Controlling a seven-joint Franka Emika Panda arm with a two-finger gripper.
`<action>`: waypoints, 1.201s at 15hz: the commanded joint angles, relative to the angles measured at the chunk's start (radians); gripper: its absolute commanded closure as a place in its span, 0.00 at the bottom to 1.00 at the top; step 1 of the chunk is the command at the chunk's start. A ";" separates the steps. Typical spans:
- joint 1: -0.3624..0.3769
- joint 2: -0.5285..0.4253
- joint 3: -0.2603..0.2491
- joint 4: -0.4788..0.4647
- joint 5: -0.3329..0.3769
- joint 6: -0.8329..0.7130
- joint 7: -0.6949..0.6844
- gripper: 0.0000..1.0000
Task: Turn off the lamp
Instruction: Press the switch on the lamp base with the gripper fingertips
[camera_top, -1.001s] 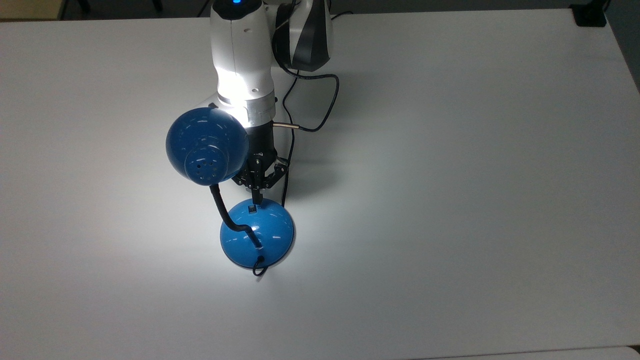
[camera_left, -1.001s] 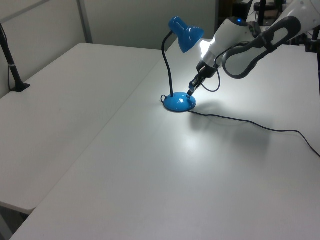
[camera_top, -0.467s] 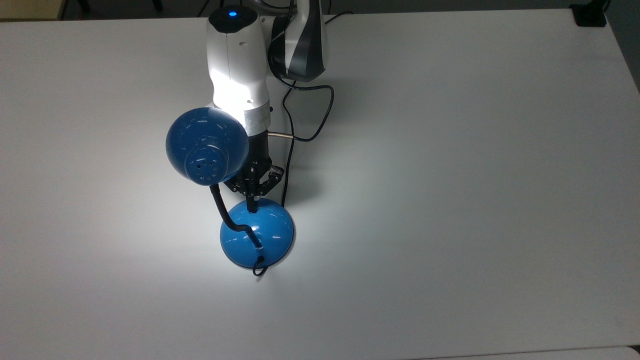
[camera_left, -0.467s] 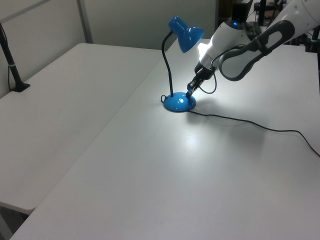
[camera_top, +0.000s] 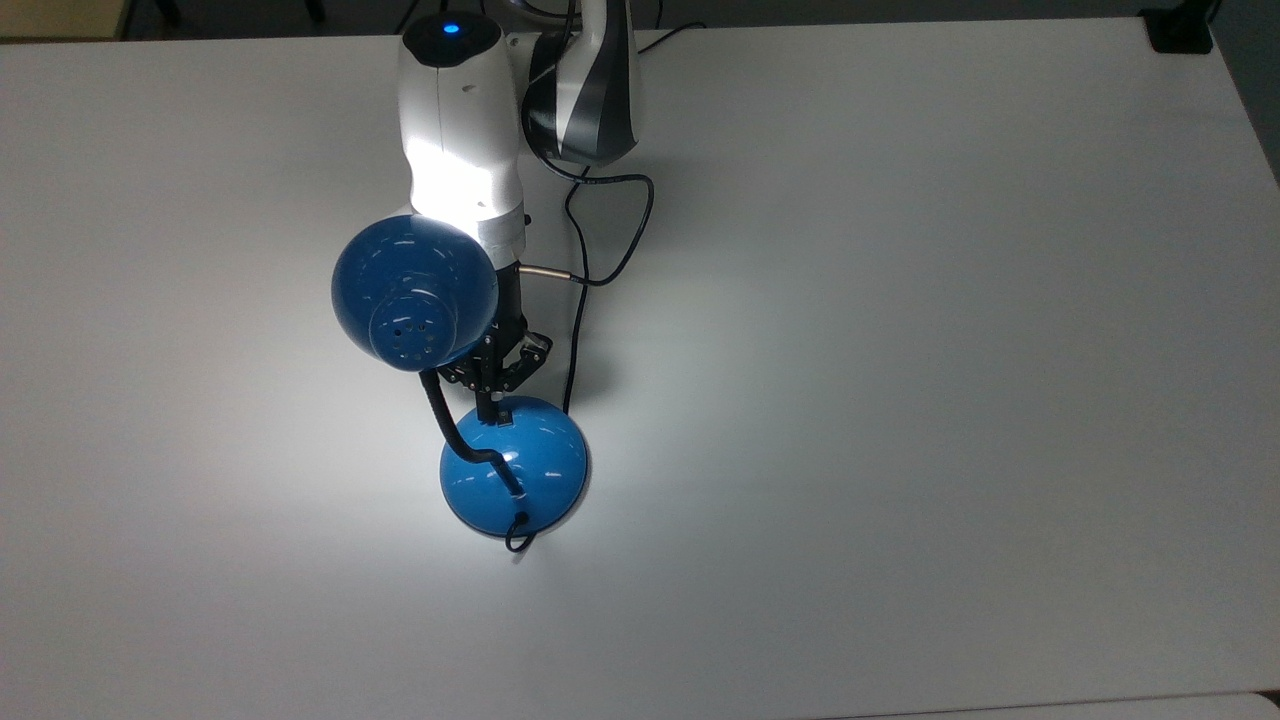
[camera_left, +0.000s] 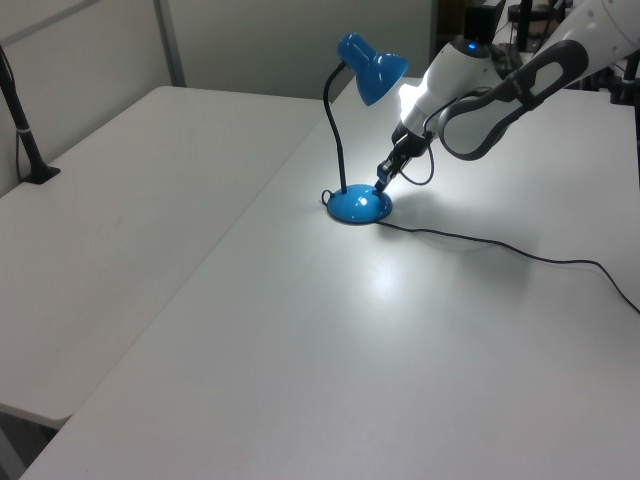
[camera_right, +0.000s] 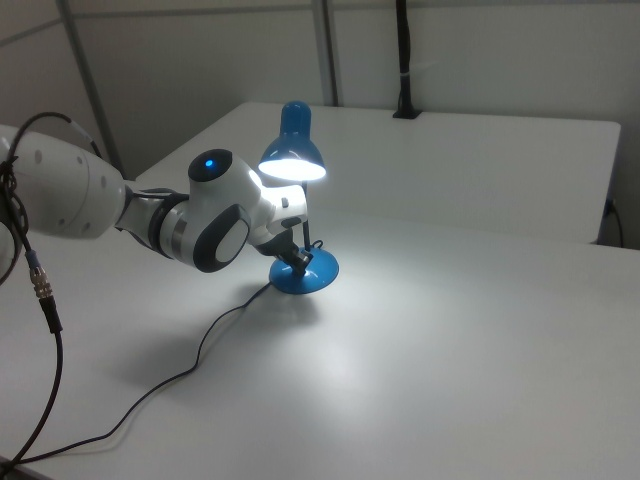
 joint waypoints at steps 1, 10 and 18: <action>0.010 0.003 -0.005 0.004 0.008 0.013 0.010 1.00; 0.018 -0.003 -0.005 -0.011 0.008 0.013 0.012 1.00; 0.019 -0.011 -0.003 -0.011 0.010 -0.015 0.013 1.00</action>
